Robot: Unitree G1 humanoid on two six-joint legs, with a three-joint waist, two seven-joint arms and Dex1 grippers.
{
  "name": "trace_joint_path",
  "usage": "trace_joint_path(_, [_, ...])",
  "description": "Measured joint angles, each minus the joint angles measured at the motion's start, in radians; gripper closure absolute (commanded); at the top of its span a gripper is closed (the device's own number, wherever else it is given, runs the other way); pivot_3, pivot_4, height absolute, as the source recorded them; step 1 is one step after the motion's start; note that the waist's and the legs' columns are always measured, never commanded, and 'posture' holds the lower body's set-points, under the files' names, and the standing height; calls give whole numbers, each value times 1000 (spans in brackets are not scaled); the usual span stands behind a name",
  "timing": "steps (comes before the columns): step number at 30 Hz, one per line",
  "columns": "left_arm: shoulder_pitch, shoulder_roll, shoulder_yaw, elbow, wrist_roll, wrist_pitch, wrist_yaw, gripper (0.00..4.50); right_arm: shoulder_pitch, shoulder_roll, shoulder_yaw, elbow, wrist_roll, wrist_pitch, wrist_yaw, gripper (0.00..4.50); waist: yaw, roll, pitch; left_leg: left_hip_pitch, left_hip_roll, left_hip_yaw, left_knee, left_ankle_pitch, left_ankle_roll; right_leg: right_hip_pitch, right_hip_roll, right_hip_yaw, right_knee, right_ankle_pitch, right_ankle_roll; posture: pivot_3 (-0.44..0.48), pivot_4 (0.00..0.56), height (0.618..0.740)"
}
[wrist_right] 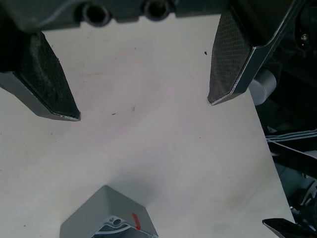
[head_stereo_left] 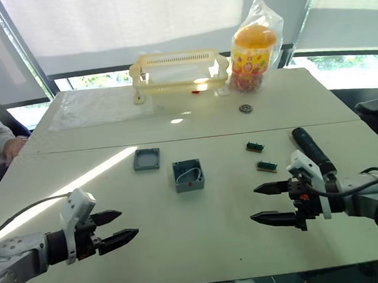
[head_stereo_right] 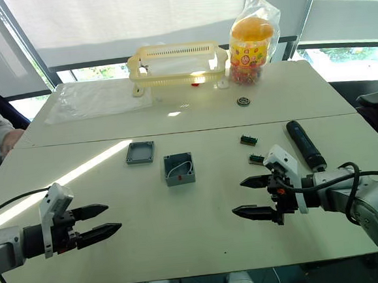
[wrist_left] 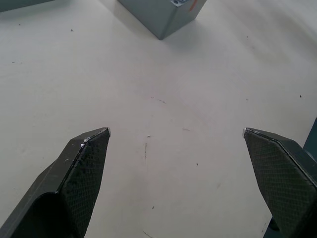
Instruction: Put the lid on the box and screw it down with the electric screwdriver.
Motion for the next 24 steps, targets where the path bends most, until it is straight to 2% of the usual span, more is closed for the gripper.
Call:
trace_joint_path(19, [-15, 5, 11, 12, 14, -19, 3, 79, -47, 29, 28, 45, -30, -20, 8, 0, 0, 0, 0, 0, 0, 0, 0, 0, 0, 0, 0, 0, 0, 0, 0, 0, 150, 740])
trace_joint_path(22, [-31, 39, 5, 23, 78, -24, 27, 79, -69, 25, 30, 57, -49, -21, 7, 0, 0, 0, 0, 0, 0, 0, 0, 0, 0, 0, 0, 0, 0, 0, 0, 0, 150, 740])
trace_joint_path(24, [-41, 102, -21, 39, 117, -16, 24, 79, -69, 25, 30, 58, -58, -21, 3, 0, 0, 0, 0, 0, 0, 0, 0, 0, 0, 0, 0, 0, 0, 0, 0, 0, 150, 740])
